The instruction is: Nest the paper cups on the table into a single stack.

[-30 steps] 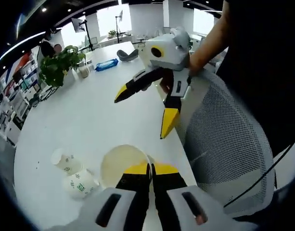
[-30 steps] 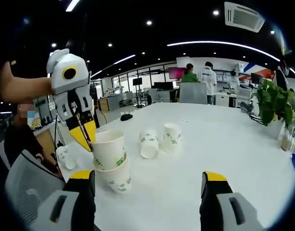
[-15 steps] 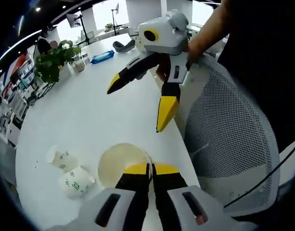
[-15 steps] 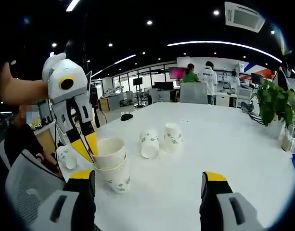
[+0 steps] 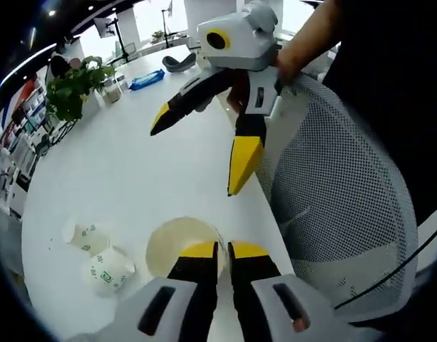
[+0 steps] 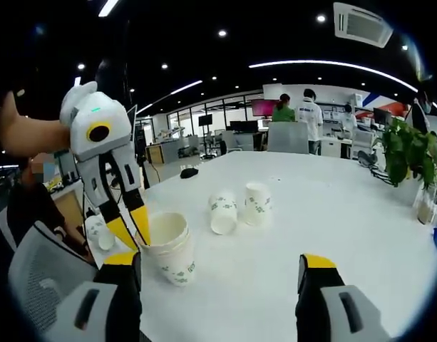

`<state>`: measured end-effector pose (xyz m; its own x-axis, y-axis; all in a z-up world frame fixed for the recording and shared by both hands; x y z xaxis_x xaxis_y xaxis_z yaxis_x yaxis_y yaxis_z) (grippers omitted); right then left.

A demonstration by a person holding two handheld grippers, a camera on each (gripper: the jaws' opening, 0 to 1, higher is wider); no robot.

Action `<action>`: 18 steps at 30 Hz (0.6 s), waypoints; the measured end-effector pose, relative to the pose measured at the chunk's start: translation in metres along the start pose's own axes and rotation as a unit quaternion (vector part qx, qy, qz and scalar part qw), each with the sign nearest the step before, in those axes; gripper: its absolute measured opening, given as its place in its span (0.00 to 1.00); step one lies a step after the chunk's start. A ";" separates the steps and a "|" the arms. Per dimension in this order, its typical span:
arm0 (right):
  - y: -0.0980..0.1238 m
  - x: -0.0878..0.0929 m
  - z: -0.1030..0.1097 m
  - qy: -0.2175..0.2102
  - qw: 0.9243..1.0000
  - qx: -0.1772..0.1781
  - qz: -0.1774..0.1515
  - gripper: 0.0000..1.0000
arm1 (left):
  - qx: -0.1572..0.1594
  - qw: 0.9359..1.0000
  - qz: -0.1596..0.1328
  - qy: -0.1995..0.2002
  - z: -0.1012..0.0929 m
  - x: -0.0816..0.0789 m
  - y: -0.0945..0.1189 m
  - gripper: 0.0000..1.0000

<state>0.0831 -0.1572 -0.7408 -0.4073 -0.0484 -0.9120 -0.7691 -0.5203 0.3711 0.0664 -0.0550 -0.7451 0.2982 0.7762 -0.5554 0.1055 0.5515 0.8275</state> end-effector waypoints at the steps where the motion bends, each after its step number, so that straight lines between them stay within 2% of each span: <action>1: 0.000 0.000 0.000 0.000 1.000 -0.001 -0.001 0.92 | -0.002 1.000 0.000 -0.001 0.001 0.000 0.000 0.05; 10: 0.000 -0.001 0.001 0.000 1.000 -0.004 -0.003 0.92 | -0.026 0.999 -0.023 0.013 0.004 -0.008 0.012 0.09; 14: 0.000 -0.001 0.001 0.000 1.000 -0.004 -0.004 0.92 | -0.055 0.997 -0.051 0.036 0.011 -0.010 0.024 0.14; 18: 0.001 -0.003 0.002 0.000 1.000 -0.005 -0.007 0.93 | -0.089 0.991 -0.079 0.062 0.017 -0.010 0.040 0.20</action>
Point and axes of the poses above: the point that each gripper's makers call its tool centre point, and the gripper's own axes: y roughly backward along the fingers, z roughly to its left, x roughly out of its underside, the point moved 2 cm from there along y, roughly backward along the fingers, and after that the axes turned 4 degrees about -y, right-handed, at the moved point
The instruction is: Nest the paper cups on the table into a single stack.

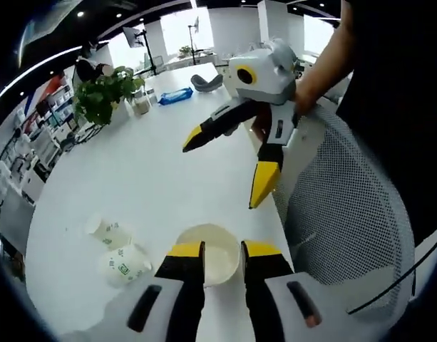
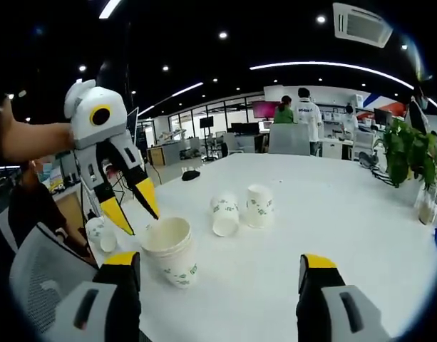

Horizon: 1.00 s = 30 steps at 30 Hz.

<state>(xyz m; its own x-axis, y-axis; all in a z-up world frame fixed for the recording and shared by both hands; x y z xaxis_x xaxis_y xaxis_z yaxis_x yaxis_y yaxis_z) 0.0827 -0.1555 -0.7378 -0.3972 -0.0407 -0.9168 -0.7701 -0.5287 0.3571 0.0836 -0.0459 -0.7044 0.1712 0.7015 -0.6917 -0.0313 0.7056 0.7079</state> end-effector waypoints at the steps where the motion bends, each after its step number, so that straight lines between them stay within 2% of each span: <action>1: 0.000 0.000 0.000 0.000 1.000 0.000 0.000 0.93 | -0.004 1.000 -0.005 0.003 0.001 0.000 0.003 0.21; 5: 0.000 0.001 -0.001 0.001 1.000 -0.002 -0.001 0.93 | -0.034 0.999 -0.030 0.028 0.005 -0.001 0.018 0.25; 9: 0.000 0.000 0.002 0.001 1.000 -0.005 -0.001 0.93 | -0.064 0.995 -0.058 0.048 0.008 0.000 0.029 0.39; 12: 0.000 0.000 0.004 0.002 1.000 -0.008 0.000 0.93 | -0.078 0.993 -0.066 0.064 0.007 0.004 0.037 0.41; 18: 0.000 0.000 0.007 0.003 1.000 -0.011 0.002 0.94 | -0.118 0.983 -0.091 0.111 0.002 0.020 0.054 0.47; 22: 0.000 0.000 0.008 0.005 1.000 -0.012 0.001 0.94 | -0.144 0.979 -0.081 0.119 -0.001 0.039 0.065 0.53; 30: 0.001 -0.004 0.010 0.012 1.000 -0.017 -0.010 0.98 | -0.163 0.974 -0.063 0.147 -0.014 0.077 0.088 0.63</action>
Point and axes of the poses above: the point that each gripper's makers call its tool centre point, and the gripper's own axes: y roughly backward along the fingers, z roughly to its left, x roughly out of its underside, the point moved 2 cm from there along y, roughly backward along the fingers, and after that the axes turned 4 degrees about -y, right-handed, at the moved point
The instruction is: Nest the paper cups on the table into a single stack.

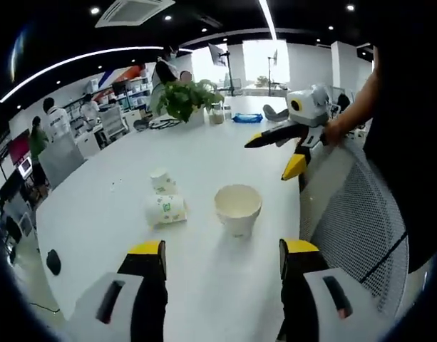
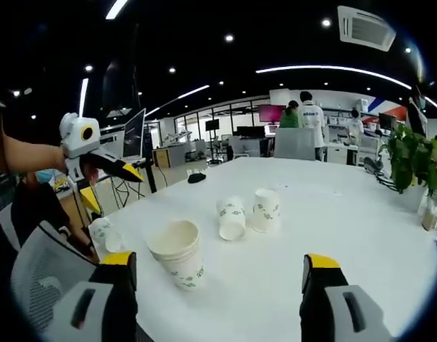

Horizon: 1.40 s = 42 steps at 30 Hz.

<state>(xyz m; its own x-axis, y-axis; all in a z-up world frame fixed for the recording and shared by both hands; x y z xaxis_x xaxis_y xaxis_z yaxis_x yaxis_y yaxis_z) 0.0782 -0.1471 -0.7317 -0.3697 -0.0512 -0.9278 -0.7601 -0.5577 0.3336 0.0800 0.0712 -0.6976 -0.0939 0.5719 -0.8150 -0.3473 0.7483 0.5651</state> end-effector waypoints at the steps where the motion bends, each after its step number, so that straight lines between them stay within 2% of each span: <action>1: 0.000 0.000 0.000 0.000 1.000 -0.001 -0.001 0.99 | -0.001 1.000 0.003 0.003 0.001 0.004 0.002 0.63; 6: -0.001 -0.001 0.004 0.011 1.000 -0.010 -0.002 1.00 | -0.006 1.000 0.019 0.012 0.003 0.024 0.015 0.65; 11: -0.002 0.003 0.006 0.016 1.000 -0.016 0.003 1.00 | -0.007 0.998 0.060 0.009 0.003 0.047 0.025 0.64; 15: -0.003 0.005 0.005 0.015 1.000 -0.019 0.007 1.00 | -0.004 0.997 0.078 0.012 0.001 0.063 0.032 0.65; 20: -0.004 0.008 0.006 0.012 1.000 -0.022 0.013 0.99 | 0.012 0.992 0.126 0.001 -0.007 0.091 0.039 0.65; 22: -0.004 0.008 0.008 0.013 1.000 -0.024 0.015 0.99 | 0.017 0.991 0.134 0.004 -0.011 0.099 0.039 0.65; 30: -0.004 0.008 0.012 0.010 0.999 -0.026 0.021 0.98 | 0.024 0.987 0.159 0.002 -0.016 0.116 0.039 0.62; 36: -0.004 0.010 0.012 0.008 0.999 -0.027 0.025 0.97 | 0.031 0.985 0.172 -0.001 -0.018 0.125 0.031 0.55; 42: -0.004 0.011 0.011 0.010 0.999 -0.026 0.025 0.97 | 0.046 0.979 0.197 -0.002 -0.020 0.136 0.023 0.47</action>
Point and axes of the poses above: the point that each gripper's makers call its tool centre point, and the gripper's own axes: y roughly backward along the fingers, z roughly to its left, x roughly out of its underside, the point moved 2 cm from there along y, roughly backward along the fingers, and after that the axes turned 4 degrees about -y, right-handed, at the moved point
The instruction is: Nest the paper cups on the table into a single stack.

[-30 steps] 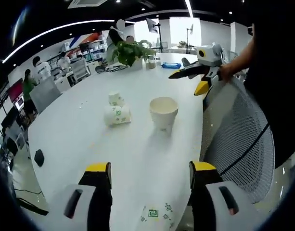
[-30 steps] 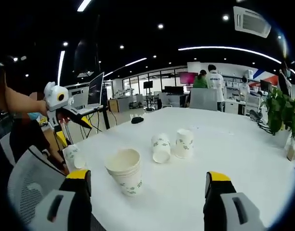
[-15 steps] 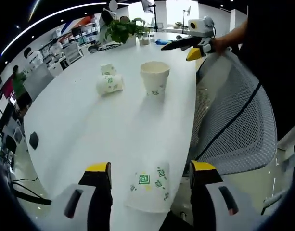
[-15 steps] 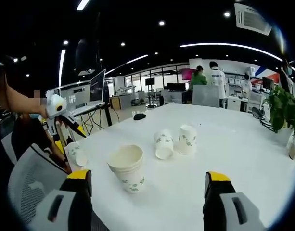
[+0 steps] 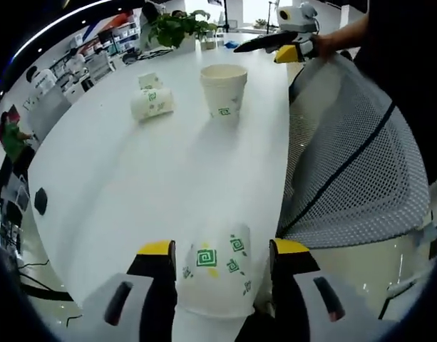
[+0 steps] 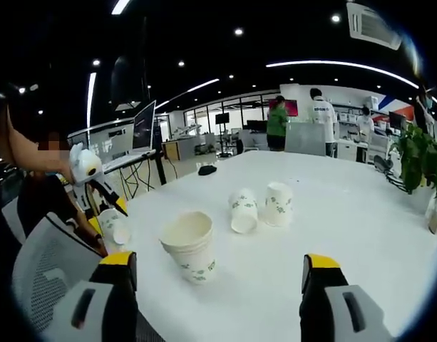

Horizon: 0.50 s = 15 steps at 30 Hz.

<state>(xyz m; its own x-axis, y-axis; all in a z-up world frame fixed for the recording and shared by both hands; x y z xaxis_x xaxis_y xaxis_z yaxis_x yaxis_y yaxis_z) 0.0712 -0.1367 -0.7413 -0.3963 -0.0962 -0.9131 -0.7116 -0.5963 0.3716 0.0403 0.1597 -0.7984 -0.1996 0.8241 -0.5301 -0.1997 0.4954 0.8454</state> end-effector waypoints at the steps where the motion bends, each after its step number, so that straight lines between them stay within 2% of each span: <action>1: 0.000 0.000 0.000 0.000 1.000 0.000 0.000 0.97 | 0.001 1.000 0.003 -0.001 0.000 0.000 -0.001 0.46; 5: 0.000 0.001 -0.001 -0.001 1.000 0.001 0.001 0.97 | 0.016 0.999 0.025 -0.012 0.000 0.007 -0.007 0.36; 9: 0.000 0.001 -0.002 -0.002 1.000 0.001 0.002 0.96 | 0.027 0.999 0.038 -0.024 -0.003 0.007 -0.013 0.38; 15: 0.000 0.000 -0.001 -0.003 1.000 0.004 0.000 0.96 | 0.027 0.998 0.037 -0.031 0.000 0.003 -0.016 0.37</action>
<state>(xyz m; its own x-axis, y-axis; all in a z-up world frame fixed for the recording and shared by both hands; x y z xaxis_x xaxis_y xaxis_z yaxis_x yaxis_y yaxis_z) 0.0718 -0.1379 -0.7413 -0.4006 -0.0912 -0.9117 -0.7160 -0.5897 0.3736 0.0426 0.1546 -0.8132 -0.1526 0.8734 -0.4625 -0.1343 0.4453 0.8853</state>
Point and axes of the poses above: the point that each gripper's makers call its tool centre point, and the gripper's own axes: y roughly backward along the fingers, z roughly to its left, x roughly out of its underside, the point moved 2 cm from there along y, roughly backward along the fingers, and after that the axes turned 4 degrees about -y, right-handed, at the moved point
